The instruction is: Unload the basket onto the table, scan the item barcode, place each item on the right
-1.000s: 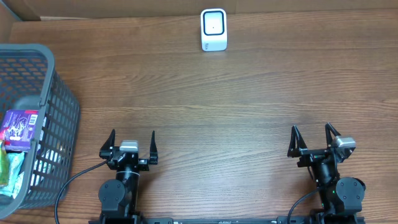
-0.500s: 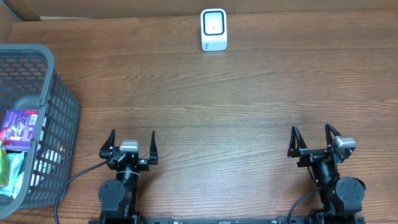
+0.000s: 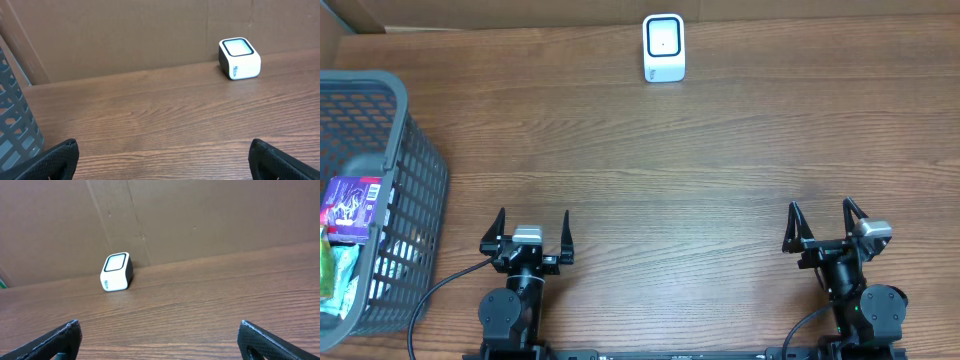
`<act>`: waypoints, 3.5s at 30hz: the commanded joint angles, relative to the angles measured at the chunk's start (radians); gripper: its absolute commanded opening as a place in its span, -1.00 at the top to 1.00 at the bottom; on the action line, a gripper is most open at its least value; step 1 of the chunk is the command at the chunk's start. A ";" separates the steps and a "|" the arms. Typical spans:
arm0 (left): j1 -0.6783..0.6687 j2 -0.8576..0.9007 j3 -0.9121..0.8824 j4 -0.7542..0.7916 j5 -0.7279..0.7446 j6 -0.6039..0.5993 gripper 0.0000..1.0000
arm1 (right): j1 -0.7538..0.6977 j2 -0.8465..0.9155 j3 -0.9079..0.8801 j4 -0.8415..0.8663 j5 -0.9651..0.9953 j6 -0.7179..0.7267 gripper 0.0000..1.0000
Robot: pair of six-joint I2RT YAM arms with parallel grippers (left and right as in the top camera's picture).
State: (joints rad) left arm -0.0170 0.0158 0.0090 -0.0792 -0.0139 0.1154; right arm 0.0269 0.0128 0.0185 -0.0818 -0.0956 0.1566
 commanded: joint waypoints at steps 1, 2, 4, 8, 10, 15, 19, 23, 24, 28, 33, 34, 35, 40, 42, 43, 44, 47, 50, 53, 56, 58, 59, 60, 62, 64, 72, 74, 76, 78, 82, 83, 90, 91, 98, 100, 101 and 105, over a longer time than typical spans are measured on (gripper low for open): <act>0.008 -0.011 -0.004 0.002 0.011 0.016 -0.99 | -0.005 -0.010 -0.011 0.005 0.012 -0.004 -1.00; 0.008 -0.011 -0.004 0.002 0.011 0.016 -0.99 | -0.005 -0.010 -0.011 0.006 0.012 -0.005 -1.00; 0.008 -0.011 -0.004 0.002 0.011 0.016 -0.99 | -0.005 -0.010 -0.011 0.006 0.012 -0.005 -1.00; 0.008 -0.011 -0.004 0.002 0.011 0.016 -0.99 | -0.005 -0.010 -0.011 0.005 0.012 -0.005 -1.00; 0.008 -0.011 -0.004 0.002 0.011 0.016 -0.99 | -0.005 -0.010 -0.011 0.005 0.012 -0.005 -1.00; 0.008 -0.011 -0.004 0.002 0.011 0.016 -0.99 | -0.005 -0.010 -0.011 0.006 0.011 -0.004 -1.00; 0.008 -0.011 -0.004 0.006 0.011 0.016 -0.99 | -0.005 -0.010 -0.011 0.006 0.006 -0.003 -1.00; 0.008 -0.011 -0.004 0.002 0.034 0.008 -0.99 | -0.005 -0.010 -0.011 0.005 0.003 0.031 -1.00; 0.008 -0.011 -0.004 0.002 0.034 0.008 -0.99 | -0.005 -0.009 -0.011 0.005 0.004 0.033 -1.00; 0.008 -0.011 -0.004 0.002 0.033 0.008 -0.99 | -0.005 0.015 -0.011 0.005 0.008 0.028 -1.00; 0.008 -0.011 -0.004 0.002 0.033 0.008 -0.99 | -0.005 0.084 -0.010 0.005 0.008 0.025 -1.00; 0.008 -0.011 -0.004 0.002 0.033 0.008 -0.99 | -0.005 0.102 -0.010 0.005 0.008 0.025 -1.00; 0.008 -0.011 -0.004 0.002 0.034 0.008 -0.99 | -0.005 0.124 -0.010 0.005 0.008 0.025 -1.00; 0.008 -0.011 -0.004 0.019 0.039 -0.011 -0.99 | -0.005 0.200 -0.010 0.006 0.004 0.025 -1.00; 0.008 -0.011 -0.003 0.039 0.079 -0.011 -0.99 | -0.005 0.218 -0.010 0.006 -0.002 0.025 -1.00; 0.008 -0.011 0.002 0.039 0.103 -0.011 -0.99 | -0.005 0.222 -0.010 0.006 -0.009 0.025 -1.00; 0.008 -0.011 0.007 0.035 0.122 -0.011 -0.99 | -0.005 0.224 -0.008 0.006 -0.019 0.026 -1.00; 0.008 -0.010 0.033 0.021 0.155 -0.019 -0.99 | -0.005 0.224 0.008 0.004 -0.061 0.026 -1.00; 0.008 0.005 0.084 -0.006 0.165 -0.019 -1.00 | -0.005 0.224 0.054 -0.011 -0.114 0.026 -1.00; 0.008 0.053 0.170 -0.080 0.165 -0.018 -1.00 | -0.005 0.224 0.118 -0.042 -0.153 0.025 -1.00; 0.008 0.136 0.272 -0.142 0.166 -0.018 -1.00 | -0.005 0.225 0.214 -0.131 -0.169 0.025 -1.00; 0.008 0.212 0.355 -0.186 0.173 -0.017 -0.99 | -0.005 0.230 0.284 -0.200 -0.169 0.023 -1.00; 0.008 0.250 0.399 -0.213 0.175 -0.017 -1.00 | -0.005 0.237 0.321 -0.233 -0.169 0.013 -1.00; 0.008 0.301 0.457 -0.255 0.177 -0.014 -1.00 | -0.005 0.249 0.365 -0.270 -0.169 -0.006 -1.00; 0.008 0.396 0.575 -0.345 0.176 -0.014 -0.99 | -0.005 0.279 0.442 -0.329 -0.168 -0.040 -1.00; 0.008 0.488 0.693 -0.436 0.177 -0.014 -1.00 | -0.005 0.323 0.522 -0.387 -0.168 -0.067 -1.00; 0.008 0.921 1.307 -0.921 0.230 -0.013 -0.99 | -0.005 0.630 0.891 -0.639 -0.169 -0.080 -1.00; 0.008 1.021 1.455 -1.044 0.257 -0.014 -1.00 | -0.005 0.722 0.993 -0.717 -0.168 -0.080 -1.00; 0.008 1.122 1.597 -1.162 0.283 -0.015 -0.99 | -0.005 0.820 1.101 -0.800 -0.168 -0.082 -1.00; 0.008 1.208 1.717 -1.249 0.287 -0.014 -0.99 | -0.005 0.913 1.204 -0.885 -0.168 -0.084 -1.00; 0.008 1.306 1.805 -1.289 0.258 -0.015 -0.99 | -0.005 1.088 1.404 -1.036 -0.188 -0.083 -1.00; 0.008 1.318 1.805 -1.274 0.274 -0.024 -0.99 | -0.005 1.125 1.438 -1.051 -0.195 -0.075 -1.00; 0.010 1.410 1.807 -1.212 0.303 -0.026 -0.86 | -0.005 1.238 1.476 -1.008 -0.372 -0.076 -1.00; 0.014 1.416 1.814 -1.202 0.294 -0.027 -0.75 | -0.005 1.242 1.476 -1.004 -0.373 -0.076 -1.00; 0.169 1.429 2.018 -1.245 0.051 -0.250 -0.92 | -0.005 1.246 1.476 -0.998 -0.369 -0.079 -1.00; 0.258 1.429 2.073 -1.271 0.023 -0.294 -0.96 | -0.005 1.246 1.476 -0.996 -0.369 -0.079 -1.00; 0.312 1.429 2.092 -1.284 0.021 -0.319 -0.99 | -0.005 1.246 1.476 -0.995 -0.368 -0.080 -1.00; 0.521 1.433 2.102 -1.338 0.020 -0.458 -0.99 | -0.005 1.246 1.476 -1.006 -0.315 -0.080 -1.00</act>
State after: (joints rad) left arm 0.3901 1.4479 2.0960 -1.3857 0.0540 -0.1879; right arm 0.0265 1.2690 1.4651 -1.0863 -0.4431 0.0814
